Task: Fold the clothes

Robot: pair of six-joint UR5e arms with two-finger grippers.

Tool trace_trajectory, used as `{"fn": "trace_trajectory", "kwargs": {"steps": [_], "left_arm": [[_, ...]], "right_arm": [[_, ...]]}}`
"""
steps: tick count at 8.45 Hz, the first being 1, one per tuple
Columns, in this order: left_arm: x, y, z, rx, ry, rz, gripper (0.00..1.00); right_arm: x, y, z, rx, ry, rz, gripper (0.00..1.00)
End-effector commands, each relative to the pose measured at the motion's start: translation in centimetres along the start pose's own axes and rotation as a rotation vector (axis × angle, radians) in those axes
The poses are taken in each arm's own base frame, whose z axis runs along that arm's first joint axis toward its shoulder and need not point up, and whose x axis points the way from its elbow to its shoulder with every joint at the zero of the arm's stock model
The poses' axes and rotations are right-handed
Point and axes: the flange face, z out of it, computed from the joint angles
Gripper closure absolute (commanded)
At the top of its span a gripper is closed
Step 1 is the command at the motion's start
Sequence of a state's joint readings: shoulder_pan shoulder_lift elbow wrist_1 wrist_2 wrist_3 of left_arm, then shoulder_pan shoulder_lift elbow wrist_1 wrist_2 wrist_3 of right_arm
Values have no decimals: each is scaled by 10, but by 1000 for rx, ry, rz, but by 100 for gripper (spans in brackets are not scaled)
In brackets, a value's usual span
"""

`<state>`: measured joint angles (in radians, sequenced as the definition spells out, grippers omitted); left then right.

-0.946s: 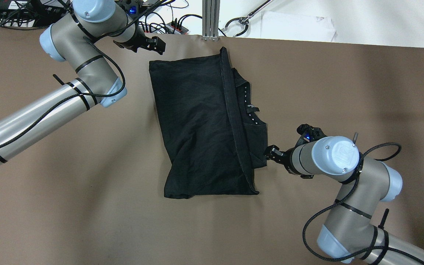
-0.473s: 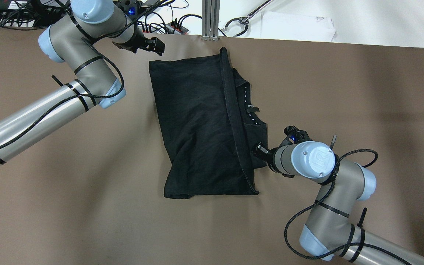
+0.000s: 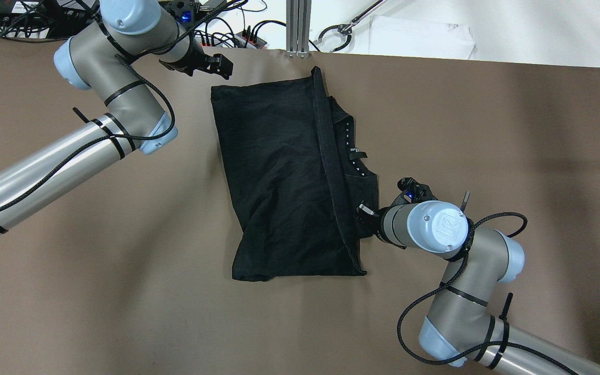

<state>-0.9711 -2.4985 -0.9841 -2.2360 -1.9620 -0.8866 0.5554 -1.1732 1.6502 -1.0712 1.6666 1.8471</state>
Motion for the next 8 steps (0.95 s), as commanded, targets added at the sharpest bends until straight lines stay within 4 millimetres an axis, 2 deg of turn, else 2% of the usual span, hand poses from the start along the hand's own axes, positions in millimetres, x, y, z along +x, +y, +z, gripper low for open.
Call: {"fn": "trace_trajectory", "kwargs": {"steps": [1, 2, 3, 4, 6, 8], "left_arm": [[1, 1, 0, 0, 2, 0, 0], [4, 4, 3, -5, 4, 3, 0], [4, 4, 3, -5, 4, 3, 0], [5, 5, 3, -7, 4, 3, 0], [8, 7, 5, -10, 6, 6, 0], [8, 8, 6, -11, 7, 7, 0]], "right_arm": [[-9, 6, -19, -14, -41, -1, 100], [-14, 14, -33, -34, -66, -6, 100], [-7, 41, -37, -69, -68, -30, 100], [3, 52, -48, -88, -76, -41, 100], [27, 63, -54, -90, -63, -57, 100], [27, 69, -56, -78, -74, -67, 100]]}}
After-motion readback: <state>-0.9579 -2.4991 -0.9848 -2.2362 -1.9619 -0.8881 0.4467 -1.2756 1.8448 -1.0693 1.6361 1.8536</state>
